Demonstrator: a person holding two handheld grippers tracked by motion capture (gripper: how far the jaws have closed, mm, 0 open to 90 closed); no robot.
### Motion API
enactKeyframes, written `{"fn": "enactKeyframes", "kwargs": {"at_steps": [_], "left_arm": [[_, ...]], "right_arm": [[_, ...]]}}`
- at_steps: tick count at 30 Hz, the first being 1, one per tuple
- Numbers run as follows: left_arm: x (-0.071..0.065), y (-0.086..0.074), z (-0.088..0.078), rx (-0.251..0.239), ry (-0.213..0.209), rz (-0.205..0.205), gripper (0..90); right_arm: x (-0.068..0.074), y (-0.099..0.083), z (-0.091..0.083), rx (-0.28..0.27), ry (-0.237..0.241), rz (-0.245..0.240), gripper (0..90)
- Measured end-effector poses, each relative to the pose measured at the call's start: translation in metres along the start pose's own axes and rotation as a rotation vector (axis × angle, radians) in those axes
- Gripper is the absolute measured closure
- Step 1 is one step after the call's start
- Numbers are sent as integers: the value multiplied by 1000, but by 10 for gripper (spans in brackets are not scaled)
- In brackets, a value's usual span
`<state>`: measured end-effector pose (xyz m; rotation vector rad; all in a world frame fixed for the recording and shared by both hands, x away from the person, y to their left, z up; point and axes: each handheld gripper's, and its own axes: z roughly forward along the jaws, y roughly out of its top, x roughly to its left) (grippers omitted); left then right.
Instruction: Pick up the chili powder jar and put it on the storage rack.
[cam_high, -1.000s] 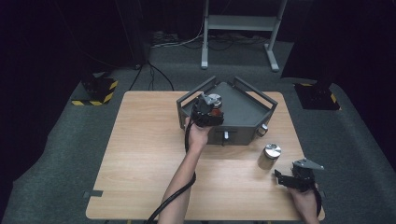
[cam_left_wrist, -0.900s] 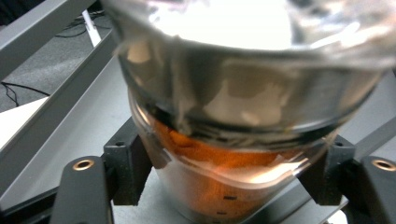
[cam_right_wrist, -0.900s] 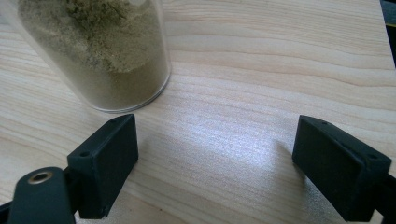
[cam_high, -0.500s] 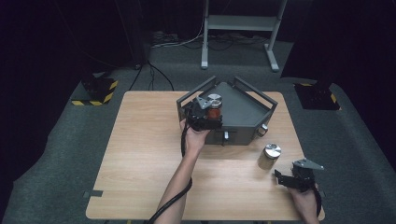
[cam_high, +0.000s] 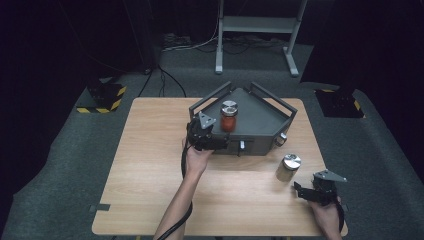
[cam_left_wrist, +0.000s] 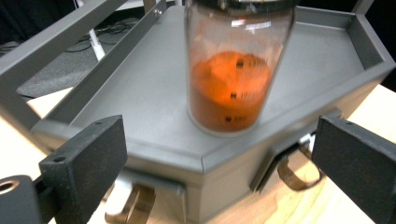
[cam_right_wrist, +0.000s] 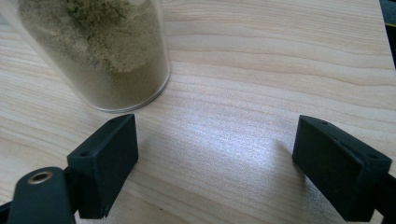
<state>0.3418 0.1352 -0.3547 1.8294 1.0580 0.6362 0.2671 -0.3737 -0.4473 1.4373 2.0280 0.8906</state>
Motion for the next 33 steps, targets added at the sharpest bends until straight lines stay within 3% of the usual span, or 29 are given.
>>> {"fn": "enactKeyframes", "kwargs": {"at_steps": [9, 16, 33], "left_arm": [[1, -25, -19, 4, -4, 20, 38], [2, -41, -31, 36, 2, 33, 40], [-4, -83, -30, 121, 8, 28, 36]], "right_arm": [[0, 0, 0, 0, 0, 0, 142], [0, 0, 0, 0, 0, 0, 142], [0, 0, 0, 0, 0, 0, 142]]}}
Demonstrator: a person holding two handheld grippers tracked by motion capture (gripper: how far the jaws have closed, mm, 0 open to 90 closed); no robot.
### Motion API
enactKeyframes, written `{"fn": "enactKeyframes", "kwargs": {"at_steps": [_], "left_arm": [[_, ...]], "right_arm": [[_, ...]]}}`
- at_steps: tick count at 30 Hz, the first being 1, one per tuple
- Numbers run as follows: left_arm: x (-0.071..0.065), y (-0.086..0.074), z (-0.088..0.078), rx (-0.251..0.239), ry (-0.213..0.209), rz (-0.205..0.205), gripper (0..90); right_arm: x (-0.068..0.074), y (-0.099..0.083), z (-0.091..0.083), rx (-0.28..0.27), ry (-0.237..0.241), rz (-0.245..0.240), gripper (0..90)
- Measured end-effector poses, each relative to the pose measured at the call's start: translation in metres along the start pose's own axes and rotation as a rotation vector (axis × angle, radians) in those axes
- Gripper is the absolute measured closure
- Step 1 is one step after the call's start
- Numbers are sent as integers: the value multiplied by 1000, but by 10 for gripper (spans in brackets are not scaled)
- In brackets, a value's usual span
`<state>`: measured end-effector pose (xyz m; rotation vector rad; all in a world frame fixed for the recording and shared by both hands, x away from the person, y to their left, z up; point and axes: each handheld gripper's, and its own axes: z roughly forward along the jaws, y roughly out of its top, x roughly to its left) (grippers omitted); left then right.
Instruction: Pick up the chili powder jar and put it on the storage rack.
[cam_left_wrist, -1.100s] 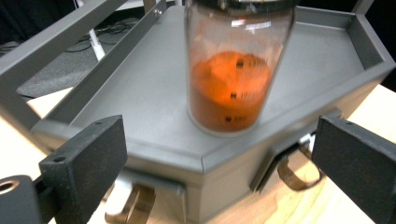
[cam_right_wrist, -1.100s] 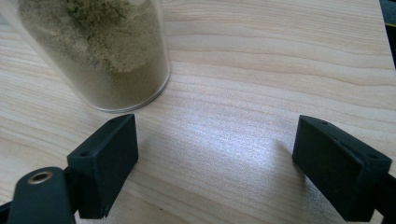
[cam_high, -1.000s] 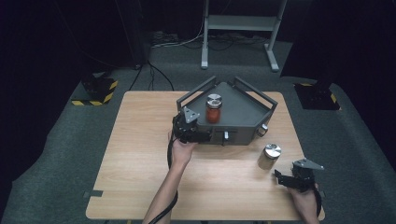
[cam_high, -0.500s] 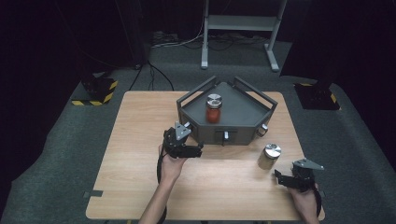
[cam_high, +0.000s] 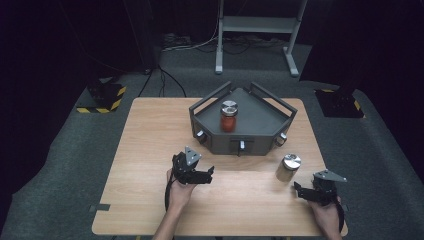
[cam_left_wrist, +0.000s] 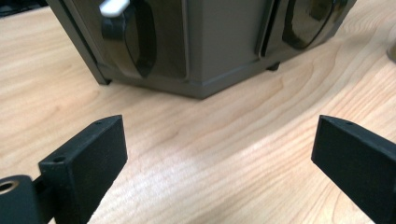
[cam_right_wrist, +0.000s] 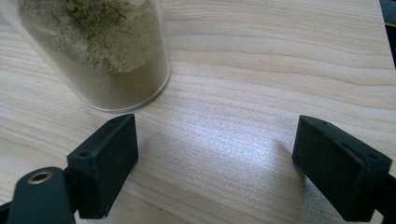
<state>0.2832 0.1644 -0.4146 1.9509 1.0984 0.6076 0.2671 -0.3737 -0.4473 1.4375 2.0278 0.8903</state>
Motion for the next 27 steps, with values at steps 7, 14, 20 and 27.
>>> {"fn": "enactKeyframes", "kwargs": {"at_steps": [7, 14, 20, 27], "left_arm": [[-5, -10, 7, 39, 5, 23, 35], [-8, -13, 15, 80, -10, 60, 34], [-7, -16, 21, 103, -8, 59, 35], [-5, -21, 27, 124, -5, 45, 37]], "right_arm": [[0, 0, 0, 0, 0, 0, 141], [0, 0, 0, 0, 0, 0, 141], [0, 0, 0, 0, 0, 0, 141], [0, 0, 0, 0, 0, 0, 141]]}}
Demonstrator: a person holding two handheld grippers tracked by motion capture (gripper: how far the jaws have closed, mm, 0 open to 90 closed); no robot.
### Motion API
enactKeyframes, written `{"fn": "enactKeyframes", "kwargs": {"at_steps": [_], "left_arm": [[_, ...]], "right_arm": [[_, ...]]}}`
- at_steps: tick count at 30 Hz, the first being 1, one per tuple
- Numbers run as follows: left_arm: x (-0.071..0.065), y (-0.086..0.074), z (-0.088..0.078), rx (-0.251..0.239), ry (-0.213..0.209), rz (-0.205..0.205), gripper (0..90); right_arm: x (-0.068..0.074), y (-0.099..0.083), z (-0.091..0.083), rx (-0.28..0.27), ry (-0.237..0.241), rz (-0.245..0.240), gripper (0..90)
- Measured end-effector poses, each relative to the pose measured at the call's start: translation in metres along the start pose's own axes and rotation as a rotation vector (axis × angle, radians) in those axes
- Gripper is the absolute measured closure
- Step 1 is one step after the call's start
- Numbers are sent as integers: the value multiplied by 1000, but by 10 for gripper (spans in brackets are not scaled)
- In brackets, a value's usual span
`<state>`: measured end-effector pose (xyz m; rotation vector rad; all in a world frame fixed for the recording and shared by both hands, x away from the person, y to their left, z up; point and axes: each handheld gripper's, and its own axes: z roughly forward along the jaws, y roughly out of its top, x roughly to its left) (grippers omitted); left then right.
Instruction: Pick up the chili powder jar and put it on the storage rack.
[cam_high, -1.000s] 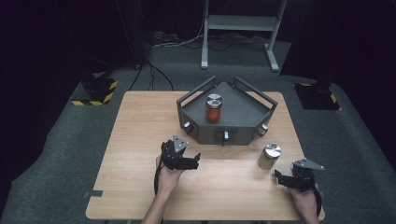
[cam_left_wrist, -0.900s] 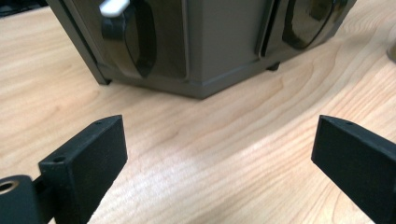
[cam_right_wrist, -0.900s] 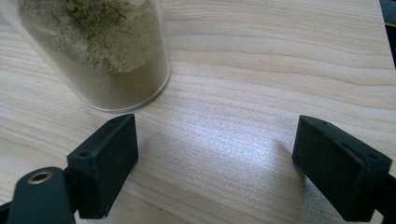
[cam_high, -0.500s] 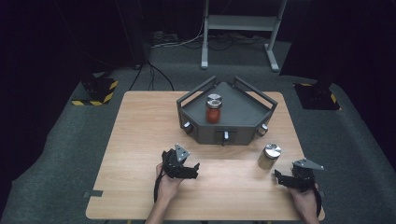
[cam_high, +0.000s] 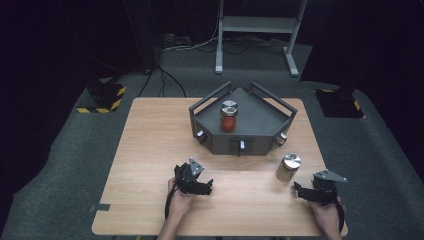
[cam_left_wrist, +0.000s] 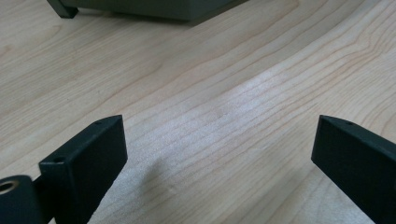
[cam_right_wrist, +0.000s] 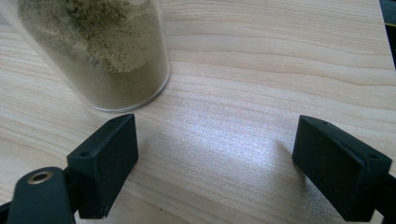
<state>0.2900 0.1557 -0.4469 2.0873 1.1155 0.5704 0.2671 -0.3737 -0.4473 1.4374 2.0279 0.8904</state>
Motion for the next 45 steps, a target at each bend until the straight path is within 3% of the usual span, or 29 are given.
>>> {"fn": "enactKeyframes", "kwargs": {"at_steps": [11, 21, 45], "left_arm": [[0, -3, 5, 14, -1, -9, 40], [5, -4, 8, 16, -25, -45, 42], [2, -3, 8, 13, -7, -58, 51]], "right_arm": [[0, 0, 0, 0, 0, 0, 141], [0, 0, 0, 0, 0, 0, 141], [-1, 0, 0, 1, 5, -3, 133]]}}
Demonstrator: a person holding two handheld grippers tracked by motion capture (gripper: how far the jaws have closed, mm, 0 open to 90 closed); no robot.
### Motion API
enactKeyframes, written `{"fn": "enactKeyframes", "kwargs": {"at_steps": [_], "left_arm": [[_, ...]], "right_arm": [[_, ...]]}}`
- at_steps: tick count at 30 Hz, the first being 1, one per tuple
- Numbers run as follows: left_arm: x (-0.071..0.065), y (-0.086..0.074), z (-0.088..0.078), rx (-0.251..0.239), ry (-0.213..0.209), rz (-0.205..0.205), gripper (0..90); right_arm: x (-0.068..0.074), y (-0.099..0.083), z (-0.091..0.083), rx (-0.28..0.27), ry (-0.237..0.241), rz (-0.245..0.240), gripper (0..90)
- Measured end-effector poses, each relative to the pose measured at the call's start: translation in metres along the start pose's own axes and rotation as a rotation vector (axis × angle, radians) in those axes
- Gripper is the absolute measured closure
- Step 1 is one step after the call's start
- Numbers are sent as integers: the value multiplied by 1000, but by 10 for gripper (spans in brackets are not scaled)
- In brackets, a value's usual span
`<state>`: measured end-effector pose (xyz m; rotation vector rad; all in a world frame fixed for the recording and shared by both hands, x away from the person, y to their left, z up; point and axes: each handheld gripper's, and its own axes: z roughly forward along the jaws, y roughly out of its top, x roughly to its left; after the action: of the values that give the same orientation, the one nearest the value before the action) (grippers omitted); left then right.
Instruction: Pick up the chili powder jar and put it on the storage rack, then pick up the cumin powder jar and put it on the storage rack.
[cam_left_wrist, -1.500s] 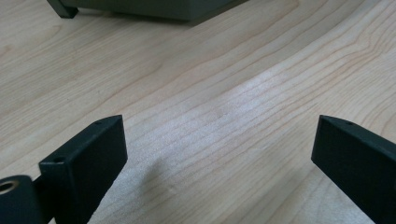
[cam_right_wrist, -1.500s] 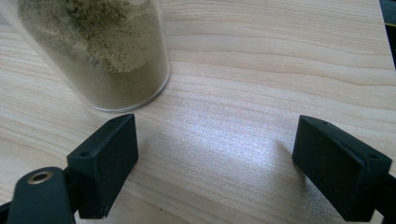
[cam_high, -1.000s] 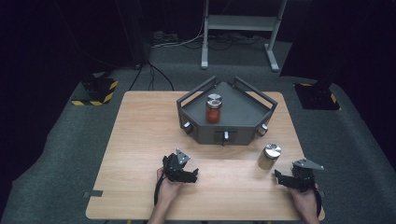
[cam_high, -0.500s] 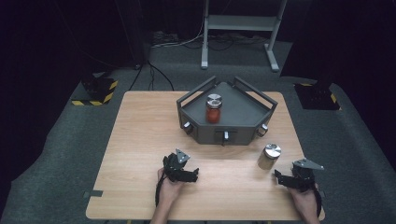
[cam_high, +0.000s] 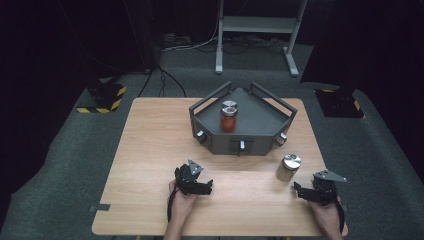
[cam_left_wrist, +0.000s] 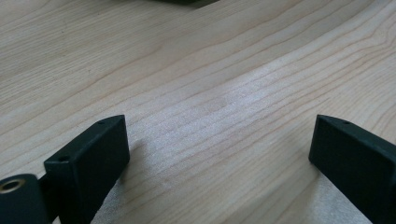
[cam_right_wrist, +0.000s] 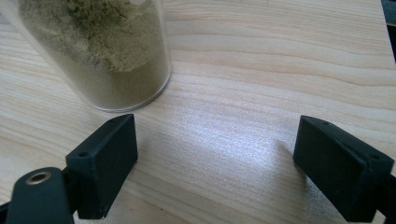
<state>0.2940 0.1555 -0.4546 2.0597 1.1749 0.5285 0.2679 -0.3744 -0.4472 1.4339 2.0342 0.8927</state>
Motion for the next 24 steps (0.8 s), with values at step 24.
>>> {"fn": "enactKeyframes", "kwargs": {"at_steps": [24], "left_arm": [[0, -1, 0, -3, 3, -7, 61]], "right_arm": [[-1, 0, 0, 1, 3, -6, 128]]}}
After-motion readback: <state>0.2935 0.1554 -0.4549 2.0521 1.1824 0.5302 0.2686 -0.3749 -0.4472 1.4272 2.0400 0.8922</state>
